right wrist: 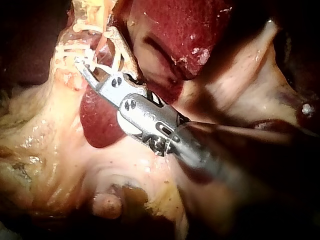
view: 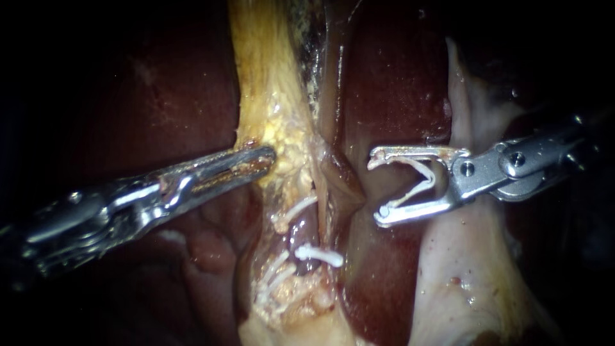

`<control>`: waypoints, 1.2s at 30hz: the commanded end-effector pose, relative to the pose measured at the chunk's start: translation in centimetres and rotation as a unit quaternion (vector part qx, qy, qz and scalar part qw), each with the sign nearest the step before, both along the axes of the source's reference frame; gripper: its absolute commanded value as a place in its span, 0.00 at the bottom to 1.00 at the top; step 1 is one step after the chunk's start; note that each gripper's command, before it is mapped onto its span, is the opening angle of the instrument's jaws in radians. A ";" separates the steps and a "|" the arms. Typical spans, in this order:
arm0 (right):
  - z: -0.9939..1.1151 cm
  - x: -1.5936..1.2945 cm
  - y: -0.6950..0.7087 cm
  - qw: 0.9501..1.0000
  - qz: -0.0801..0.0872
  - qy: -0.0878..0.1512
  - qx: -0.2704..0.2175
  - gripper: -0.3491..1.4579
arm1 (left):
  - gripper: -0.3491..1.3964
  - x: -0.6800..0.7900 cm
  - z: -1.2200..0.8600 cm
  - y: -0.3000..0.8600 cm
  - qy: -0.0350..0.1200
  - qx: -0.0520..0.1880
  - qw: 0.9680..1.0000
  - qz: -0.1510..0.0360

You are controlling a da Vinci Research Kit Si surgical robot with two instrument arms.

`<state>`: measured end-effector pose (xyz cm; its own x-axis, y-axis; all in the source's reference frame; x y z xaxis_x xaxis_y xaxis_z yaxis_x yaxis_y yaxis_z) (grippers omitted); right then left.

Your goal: Clipping second clip right tube

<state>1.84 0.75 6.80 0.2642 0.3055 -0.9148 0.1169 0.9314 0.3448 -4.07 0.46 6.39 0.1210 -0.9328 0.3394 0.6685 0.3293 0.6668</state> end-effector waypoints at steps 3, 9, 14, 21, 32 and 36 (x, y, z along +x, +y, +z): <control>0.00 0.01 -0.01 1.000 0.000 0.000 0.000 0.52 | 0.00 0.00 -0.01 0.00 0.000 0.000 1.000 0.000; 0.09 0.09 -0.13 0.998 0.006 -0.006 0.063 0.52 | 0.00 0.08 -0.14 0.07 -0.003 0.005 1.000 0.003; 0.32 0.30 -0.36 0.991 0.005 -0.016 0.131 0.52 | 0.00 0.28 -0.36 0.22 -0.003 0.000 1.000 -0.009; 0.71 0.58 -0.62 0.981 -0.004 -0.039 0.190 0.52 | 0.00 0.44 -0.76 0.26 -0.014 -0.005 1.000 -0.024; 0.97 0.85 -0.62 0.974 0.005 -0.056 0.221 0.52 | 0.00 0.38 -1.17 0.16 -0.019 -0.011 0.999 -0.037; 1.03 0.94 -0.62 0.972 0.008 -0.059 0.225 0.52 | 0.00 0.37 -1.21 0.15 -0.019 -0.013 0.999 -0.035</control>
<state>2.81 0.12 7.85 0.3537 0.6730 -0.6496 0.0363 0.6841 0.7285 -3.70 0.60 5.18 0.0401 -0.9301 0.3650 0.6650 0.2975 0.6850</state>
